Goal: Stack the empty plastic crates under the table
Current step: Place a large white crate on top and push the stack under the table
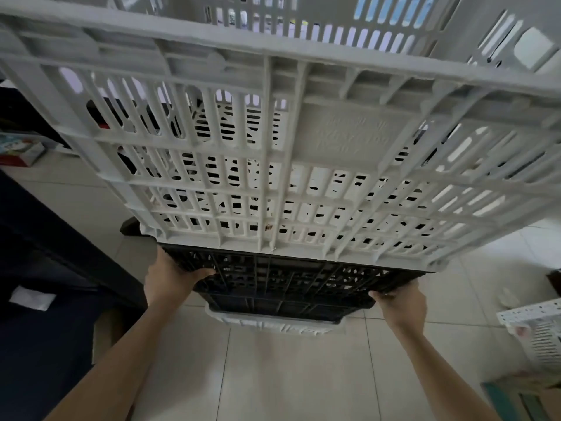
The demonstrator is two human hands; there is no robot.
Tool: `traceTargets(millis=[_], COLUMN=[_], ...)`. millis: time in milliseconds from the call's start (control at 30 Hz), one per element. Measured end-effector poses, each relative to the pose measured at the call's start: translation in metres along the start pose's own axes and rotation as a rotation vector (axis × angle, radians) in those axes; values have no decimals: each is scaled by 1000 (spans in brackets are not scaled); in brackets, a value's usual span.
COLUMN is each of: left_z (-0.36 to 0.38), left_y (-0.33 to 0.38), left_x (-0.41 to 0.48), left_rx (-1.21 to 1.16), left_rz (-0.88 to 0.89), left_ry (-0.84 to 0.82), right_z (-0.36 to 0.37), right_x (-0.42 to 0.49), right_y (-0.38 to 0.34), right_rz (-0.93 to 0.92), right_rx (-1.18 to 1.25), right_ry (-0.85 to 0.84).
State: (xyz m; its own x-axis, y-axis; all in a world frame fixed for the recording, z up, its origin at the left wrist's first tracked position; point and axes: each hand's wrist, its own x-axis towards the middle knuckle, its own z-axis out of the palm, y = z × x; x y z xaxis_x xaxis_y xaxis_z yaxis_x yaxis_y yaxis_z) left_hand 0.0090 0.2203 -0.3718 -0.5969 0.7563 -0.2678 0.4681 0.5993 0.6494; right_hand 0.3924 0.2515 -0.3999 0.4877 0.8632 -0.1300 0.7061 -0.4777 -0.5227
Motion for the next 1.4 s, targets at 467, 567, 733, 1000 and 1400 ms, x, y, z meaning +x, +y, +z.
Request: traceTargets(millis=[467,567,733,1000,1400], left_z=[9,11,12,12,52], left_y=[14,12,10,6,-55], left_x=[37,40,40,40,26], left_rx=[-44,-41,-53,-4,-69], left_rz=[57,59,69,149,102], left_ry=[7,10,7,26,-182], right_z=[16,17,19,21,52], right_x=[37,39,40,37,25], right_y=[-19,-17,-14,-10,38], right_rz=[-15,-5,-30,-39,-37], right_rx=[29,21,9,9,159], right_ry=[27,29,31,41,-191])
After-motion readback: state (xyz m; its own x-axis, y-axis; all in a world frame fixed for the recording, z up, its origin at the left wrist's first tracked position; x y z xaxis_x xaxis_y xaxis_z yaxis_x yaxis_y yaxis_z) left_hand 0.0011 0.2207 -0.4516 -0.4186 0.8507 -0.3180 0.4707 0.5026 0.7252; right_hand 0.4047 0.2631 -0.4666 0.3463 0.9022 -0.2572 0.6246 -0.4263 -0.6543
